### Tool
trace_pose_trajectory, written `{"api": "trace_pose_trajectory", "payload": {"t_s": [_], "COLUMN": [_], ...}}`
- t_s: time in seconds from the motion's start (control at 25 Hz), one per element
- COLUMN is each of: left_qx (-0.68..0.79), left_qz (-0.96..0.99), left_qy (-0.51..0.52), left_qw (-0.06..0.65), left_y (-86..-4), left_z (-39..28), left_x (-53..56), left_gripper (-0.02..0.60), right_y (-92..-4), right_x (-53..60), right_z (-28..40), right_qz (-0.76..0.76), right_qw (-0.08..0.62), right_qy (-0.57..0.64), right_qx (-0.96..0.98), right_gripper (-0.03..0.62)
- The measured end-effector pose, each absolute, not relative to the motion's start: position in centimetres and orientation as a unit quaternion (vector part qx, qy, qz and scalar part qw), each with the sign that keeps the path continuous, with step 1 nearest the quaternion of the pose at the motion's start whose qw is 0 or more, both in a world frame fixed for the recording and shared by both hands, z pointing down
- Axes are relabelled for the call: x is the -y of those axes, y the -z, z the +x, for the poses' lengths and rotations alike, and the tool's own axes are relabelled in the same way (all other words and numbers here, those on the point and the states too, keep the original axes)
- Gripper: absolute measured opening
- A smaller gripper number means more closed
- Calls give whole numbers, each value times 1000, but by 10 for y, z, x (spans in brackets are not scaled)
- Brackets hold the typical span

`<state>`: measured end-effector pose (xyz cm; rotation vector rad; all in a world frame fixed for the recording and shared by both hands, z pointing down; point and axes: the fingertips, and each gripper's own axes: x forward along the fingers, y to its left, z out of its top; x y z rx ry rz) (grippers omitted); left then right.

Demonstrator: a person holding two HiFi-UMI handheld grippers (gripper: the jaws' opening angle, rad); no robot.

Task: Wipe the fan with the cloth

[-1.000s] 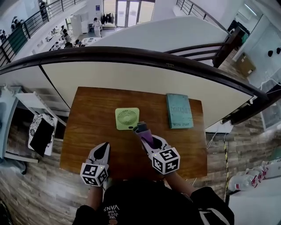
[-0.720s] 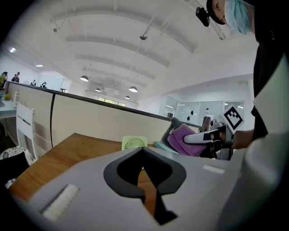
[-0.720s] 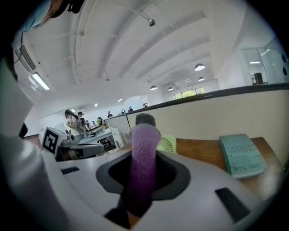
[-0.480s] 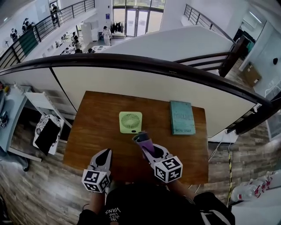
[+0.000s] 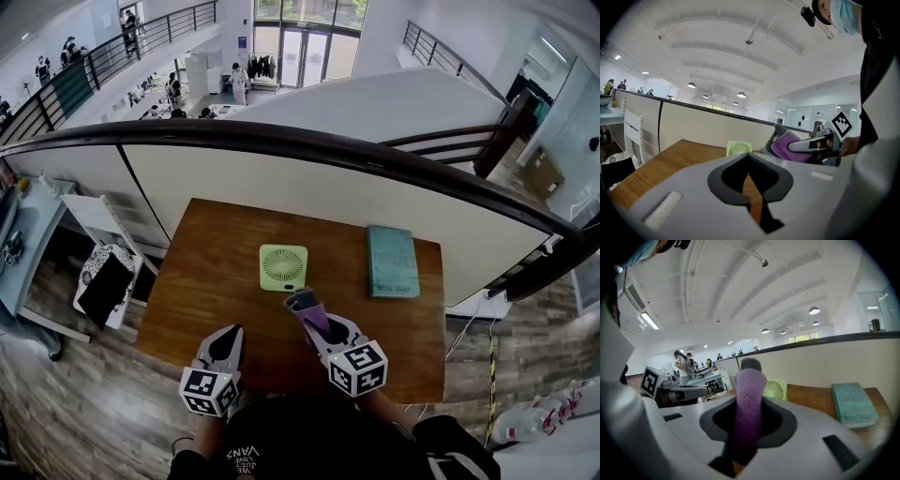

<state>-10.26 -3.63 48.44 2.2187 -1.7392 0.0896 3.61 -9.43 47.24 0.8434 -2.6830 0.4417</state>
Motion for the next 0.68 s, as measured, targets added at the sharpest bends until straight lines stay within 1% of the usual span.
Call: {"api": "trace_pose_trajectory", "payload": {"t_s": [0.68], "left_qx": [614], "left_qz": [773], "left_qy": [-29], "left_qw": [154], "left_y": [-478], "left_z": [-109], "left_x": [35], "left_gripper": [9], "right_y": [-470], "right_x": [94], "right_z": [29], "right_qz": [291], "right_qw": [146], "right_qy": [-151], "right_qx": [933], "right_gripper": [98]}}
